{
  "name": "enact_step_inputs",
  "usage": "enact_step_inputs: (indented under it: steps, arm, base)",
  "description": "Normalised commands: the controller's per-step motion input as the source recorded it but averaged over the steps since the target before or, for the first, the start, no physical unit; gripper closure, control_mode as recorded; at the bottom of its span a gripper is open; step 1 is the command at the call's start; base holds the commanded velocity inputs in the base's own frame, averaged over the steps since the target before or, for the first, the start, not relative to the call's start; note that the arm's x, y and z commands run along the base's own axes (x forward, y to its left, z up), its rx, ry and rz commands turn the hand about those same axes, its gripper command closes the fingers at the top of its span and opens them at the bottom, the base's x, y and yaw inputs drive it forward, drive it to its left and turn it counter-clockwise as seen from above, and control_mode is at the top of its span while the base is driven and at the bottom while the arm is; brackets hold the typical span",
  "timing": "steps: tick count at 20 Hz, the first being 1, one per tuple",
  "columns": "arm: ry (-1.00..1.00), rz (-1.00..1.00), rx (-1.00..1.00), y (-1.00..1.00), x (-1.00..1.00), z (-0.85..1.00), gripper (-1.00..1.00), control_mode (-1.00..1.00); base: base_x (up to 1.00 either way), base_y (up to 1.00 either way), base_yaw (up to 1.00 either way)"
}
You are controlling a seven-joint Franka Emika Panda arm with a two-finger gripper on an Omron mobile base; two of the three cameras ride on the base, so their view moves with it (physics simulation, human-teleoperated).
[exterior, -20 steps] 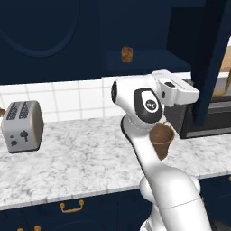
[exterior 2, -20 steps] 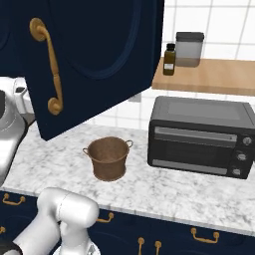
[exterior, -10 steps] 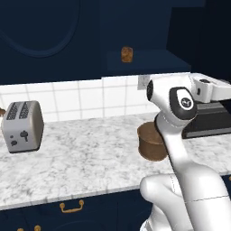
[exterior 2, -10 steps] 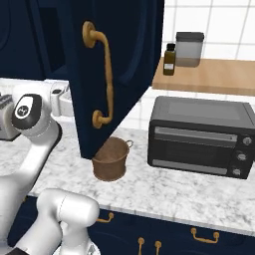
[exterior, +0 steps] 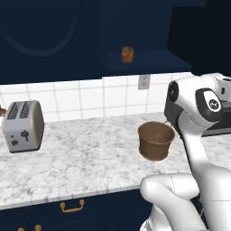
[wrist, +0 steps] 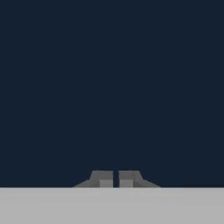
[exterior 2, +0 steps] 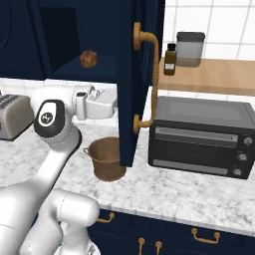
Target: Open the cabinet, pick up the bread from the cabinet and place it in the basket. Then move the basket to the dining counter.
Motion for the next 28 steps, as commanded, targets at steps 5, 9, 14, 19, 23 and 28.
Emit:
enact_step_inputs:
  steps: [5,9,14,19,23,28]
  arm:
    - [-0.08,0.09,0.06,0.22,-0.31,0.00,1.00,-1.00]
    - [0.03,0.24,0.26,0.76,-0.42,0.69,1.00,-1.00]
    - [0.21,0.35,0.03,1.00,-0.08,0.69,1.00,-1.00]
    - [0.28,0.45,0.03,1.00,0.29,0.13,1.00,-1.00]
    - [0.31,0.53,0.05,0.79,0.53,0.01,1.00,-1.00]
    - [0.01,0.36,0.30,0.40,0.44,-0.08,-1.00,-1.00]
  base:
    - [0.00,0.00,0.00]
    - [0.00,0.00,0.00]
    - [0.00,0.00,0.00]
    - [0.00,0.00,0.00]
    - [0.00,0.00,0.00]
    - [0.00,0.00,0.00]
